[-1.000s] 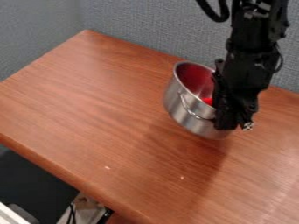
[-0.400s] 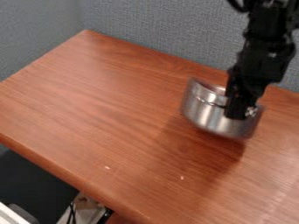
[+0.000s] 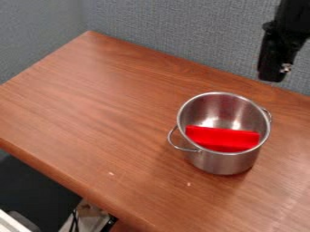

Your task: Move the red object from the metal pot to the table

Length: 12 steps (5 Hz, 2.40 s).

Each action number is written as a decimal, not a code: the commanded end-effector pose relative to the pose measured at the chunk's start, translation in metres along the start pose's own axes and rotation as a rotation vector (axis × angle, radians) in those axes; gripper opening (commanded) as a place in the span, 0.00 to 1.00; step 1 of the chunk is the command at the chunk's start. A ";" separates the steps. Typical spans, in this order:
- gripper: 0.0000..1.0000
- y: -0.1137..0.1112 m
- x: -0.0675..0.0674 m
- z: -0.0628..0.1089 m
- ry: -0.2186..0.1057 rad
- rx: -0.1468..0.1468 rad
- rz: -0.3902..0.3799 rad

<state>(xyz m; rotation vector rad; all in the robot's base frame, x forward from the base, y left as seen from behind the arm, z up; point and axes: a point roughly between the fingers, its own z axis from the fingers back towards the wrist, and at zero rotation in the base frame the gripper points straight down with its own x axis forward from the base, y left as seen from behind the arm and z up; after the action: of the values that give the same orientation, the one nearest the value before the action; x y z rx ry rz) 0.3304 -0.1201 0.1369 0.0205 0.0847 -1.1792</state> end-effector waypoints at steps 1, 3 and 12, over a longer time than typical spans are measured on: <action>1.00 -0.002 0.021 0.012 -0.069 0.037 0.056; 1.00 -0.021 0.036 -0.021 -0.092 0.015 0.200; 1.00 -0.015 0.040 -0.089 0.083 -0.106 0.488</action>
<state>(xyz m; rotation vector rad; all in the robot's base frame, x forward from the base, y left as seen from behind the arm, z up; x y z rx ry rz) 0.3147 -0.1575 0.0280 0.0012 0.2673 -0.6954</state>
